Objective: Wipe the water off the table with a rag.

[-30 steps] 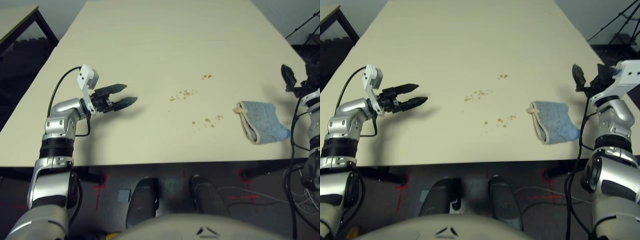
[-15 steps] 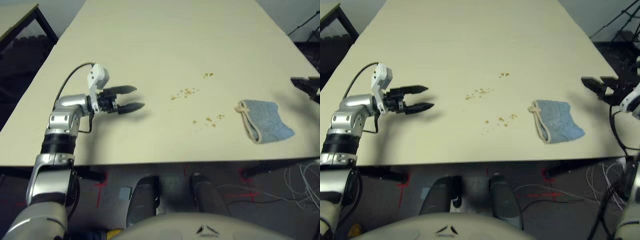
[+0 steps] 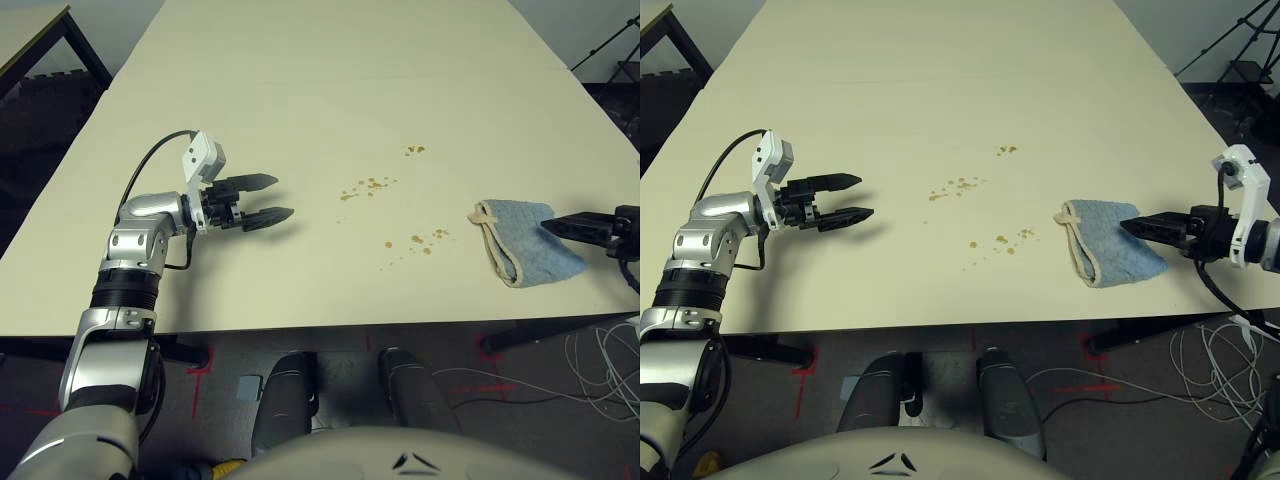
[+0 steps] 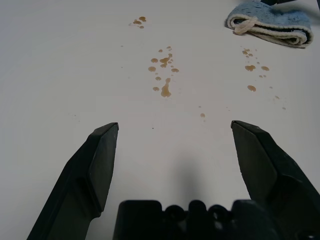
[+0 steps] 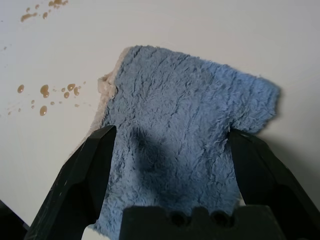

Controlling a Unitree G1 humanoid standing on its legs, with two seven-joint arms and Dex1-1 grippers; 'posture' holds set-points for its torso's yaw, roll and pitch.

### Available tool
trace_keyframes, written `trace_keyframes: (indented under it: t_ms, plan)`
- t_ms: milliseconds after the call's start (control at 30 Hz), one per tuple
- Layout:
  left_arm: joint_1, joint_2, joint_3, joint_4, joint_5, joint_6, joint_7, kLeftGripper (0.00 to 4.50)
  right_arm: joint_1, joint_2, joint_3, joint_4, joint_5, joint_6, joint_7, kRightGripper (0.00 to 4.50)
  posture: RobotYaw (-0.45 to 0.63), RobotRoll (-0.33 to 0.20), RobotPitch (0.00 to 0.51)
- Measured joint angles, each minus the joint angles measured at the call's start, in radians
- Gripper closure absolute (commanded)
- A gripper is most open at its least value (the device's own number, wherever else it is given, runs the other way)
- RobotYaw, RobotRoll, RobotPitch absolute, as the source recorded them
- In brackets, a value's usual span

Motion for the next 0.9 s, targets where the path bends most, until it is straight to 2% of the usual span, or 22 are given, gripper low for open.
trace_keyframes:
  t_ms: [433, 533, 667, 833, 900]
  plan:
    - [0.001, -0.004, -0.001, -0.002, 0.007, -0.012, 0.016, 0.00, 0.005, 0.044, 0.033, -0.029, -0.046, -0.099, -0.044, 0.03, -0.21, 0.000, 0.141]
    - [0.001, -0.005, -0.001, -0.003, 0.010, -0.015, 0.017, 0.00, 0.013, 0.053, 0.051, -0.045, -0.070, -0.134, -0.057, 0.68, -0.21, 0.000, 0.143]
    - [0.001, -0.005, -0.001, -0.006, 0.011, -0.016, 0.017, 0.00, 0.021, 0.068, 0.069, -0.056, -0.118, -0.204, -0.090, 2.07, -0.21, 0.000, 0.144]
    - [0.001, -0.005, -0.002, -0.006, 0.012, -0.016, 0.017, 0.00, 0.021, 0.092, 0.064, -0.056, -0.120, -0.244, -0.103, 3.80, -0.21, 0.000, 0.148]
    - [0.001, -0.005, -0.002, -0.006, 0.013, -0.016, 0.017, 0.00, 0.019, 0.093, 0.057, -0.055, -0.116, -0.244, -0.099, 4.28, -0.21, 0.000, 0.149]
